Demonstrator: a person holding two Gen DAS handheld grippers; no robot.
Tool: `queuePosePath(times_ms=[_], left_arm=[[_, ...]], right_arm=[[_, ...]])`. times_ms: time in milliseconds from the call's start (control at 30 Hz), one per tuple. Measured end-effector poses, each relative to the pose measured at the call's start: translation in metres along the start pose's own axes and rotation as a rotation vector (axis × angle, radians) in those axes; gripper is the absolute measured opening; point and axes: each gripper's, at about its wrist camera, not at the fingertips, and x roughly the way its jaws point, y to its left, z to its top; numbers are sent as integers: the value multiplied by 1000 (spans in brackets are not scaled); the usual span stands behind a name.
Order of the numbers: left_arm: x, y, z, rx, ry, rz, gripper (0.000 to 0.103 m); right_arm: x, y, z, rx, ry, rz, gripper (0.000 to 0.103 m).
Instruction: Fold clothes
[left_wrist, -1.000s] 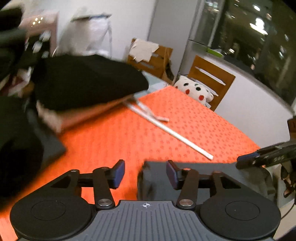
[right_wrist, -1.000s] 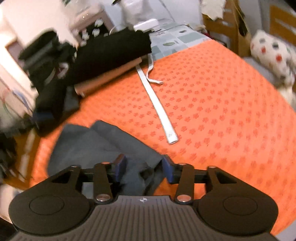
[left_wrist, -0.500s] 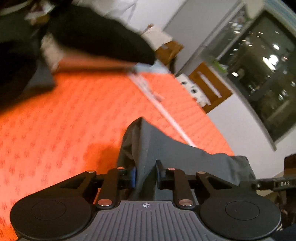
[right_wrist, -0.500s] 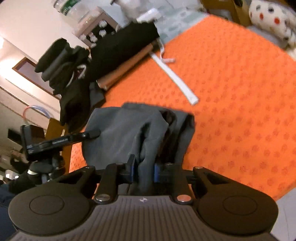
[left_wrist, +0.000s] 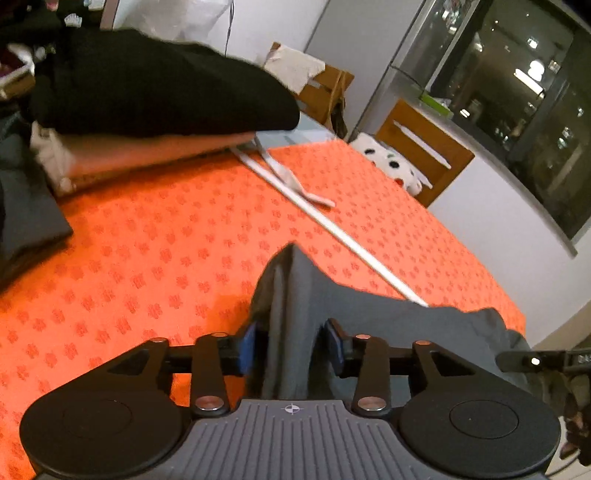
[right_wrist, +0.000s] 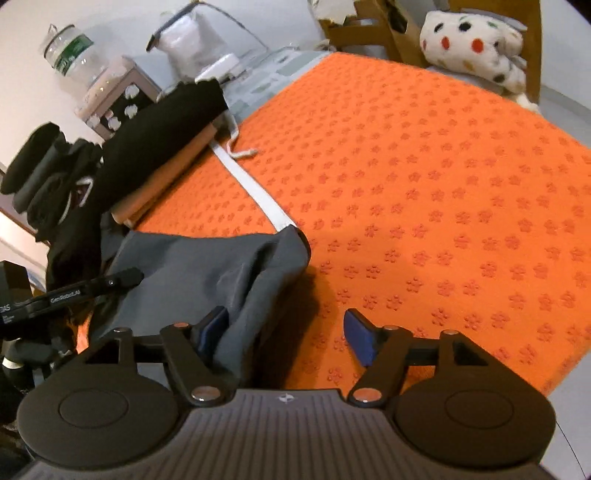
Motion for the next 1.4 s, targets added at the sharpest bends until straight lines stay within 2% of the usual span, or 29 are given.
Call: queuePosePath(times_ms=[133, 233, 367, 433, 500, 600, 767, 833, 900, 1000, 1067, 1233, 1400], left_arm=[[-35, -15, 6, 54, -89, -44, 45], [-49, -30, 3, 103, -100, -76, 45], [-46, -48, -12, 181, -52, -102, 45], [-41, -53, -19, 202, -15, -110, 45], [-34, -54, -30, 213, 25, -118, 46], [-20, -48, -45, 231, 61, -116, 46], [-15, -46, -48, 224, 66, -108, 46], [-22, -50, -45, 230, 51, -102, 55], [-32, -51, -44, 220, 23, -108, 60], [-43, -50, -42, 186, 2, -104, 60], [-47, -48, -42, 167, -9, -89, 62], [-65, -40, -41, 109, -43, -32, 68], [-88, -33, -42, 37, -77, 26, 76]], right_arm=[[-39, 31, -4, -154, -43, -43, 72], [-63, 57, -10, -317, -63, -41, 69], [-64, 82, -19, -482, -90, 0, 66], [-59, 85, -20, -514, -86, 15, 62], [-47, 83, -24, -541, -63, 29, 55], [-18, 77, -35, -594, -3, -16, 54], [-8, 61, -45, -544, -25, 8, 59], [-15, 68, -41, -545, -26, -2, 59], [-26, 78, -37, -575, -61, -6, 59], [-37, 89, -28, -598, -131, -3, 59], [-35, 93, -25, -614, -144, -7, 59], [4, 78, -31, -612, -13, -41, 61], [-10, 75, -14, -601, -2, 13, 66]])
